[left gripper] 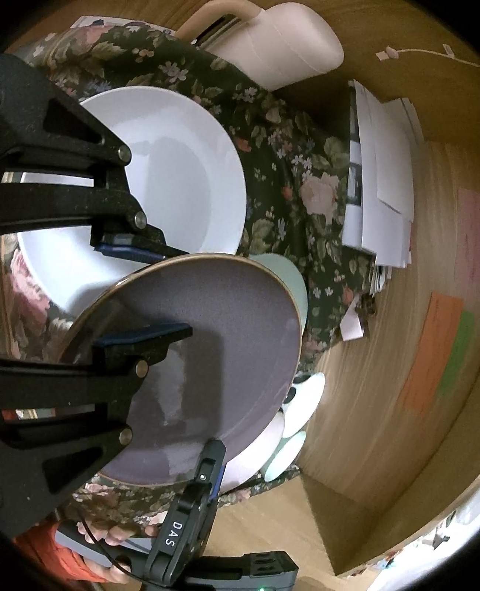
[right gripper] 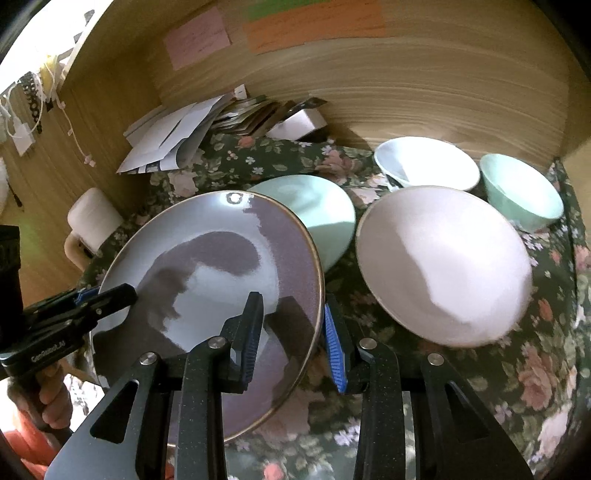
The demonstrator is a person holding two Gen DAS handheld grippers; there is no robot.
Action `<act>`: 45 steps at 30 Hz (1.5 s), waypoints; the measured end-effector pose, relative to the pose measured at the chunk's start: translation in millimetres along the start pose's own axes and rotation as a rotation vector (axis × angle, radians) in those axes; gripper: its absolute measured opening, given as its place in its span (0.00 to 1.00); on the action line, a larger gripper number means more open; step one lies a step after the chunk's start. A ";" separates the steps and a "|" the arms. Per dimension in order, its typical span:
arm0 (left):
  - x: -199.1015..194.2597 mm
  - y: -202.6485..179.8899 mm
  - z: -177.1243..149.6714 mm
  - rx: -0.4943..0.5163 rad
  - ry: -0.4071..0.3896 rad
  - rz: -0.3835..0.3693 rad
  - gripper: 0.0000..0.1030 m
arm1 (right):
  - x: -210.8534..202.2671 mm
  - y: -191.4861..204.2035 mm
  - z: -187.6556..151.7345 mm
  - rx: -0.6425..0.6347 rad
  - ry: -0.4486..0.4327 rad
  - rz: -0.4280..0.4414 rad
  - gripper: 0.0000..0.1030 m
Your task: Organize plates and bowls
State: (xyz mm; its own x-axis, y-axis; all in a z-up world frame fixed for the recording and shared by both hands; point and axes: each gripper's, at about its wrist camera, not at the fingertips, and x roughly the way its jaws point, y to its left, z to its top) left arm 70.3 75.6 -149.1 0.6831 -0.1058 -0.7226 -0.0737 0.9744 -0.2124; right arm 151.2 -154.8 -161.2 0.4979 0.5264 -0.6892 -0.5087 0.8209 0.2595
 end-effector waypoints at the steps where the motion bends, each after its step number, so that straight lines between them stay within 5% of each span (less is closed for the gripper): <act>1: -0.4 -1.9 -0.9 0.003 0.000 -0.003 0.30 | -2.4 -1.3 -2.0 0.001 -0.001 -0.003 0.29; 30: 27.0 -58.4 -45.2 0.063 0.115 -0.080 0.30 | -24.2 -52.2 -69.0 0.124 0.055 -0.057 0.29; 45: 57.3 -59.2 -41.6 0.055 0.171 -0.087 0.30 | -9.1 -66.6 -70.5 0.161 0.084 -0.066 0.29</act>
State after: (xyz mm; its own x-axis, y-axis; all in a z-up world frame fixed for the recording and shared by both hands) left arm 83.6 3.6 -205.3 0.5516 -0.2179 -0.8051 0.0234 0.9689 -0.2462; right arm 131.1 -229.9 -219.9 0.4631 0.4552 -0.7605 -0.3546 0.8815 0.3117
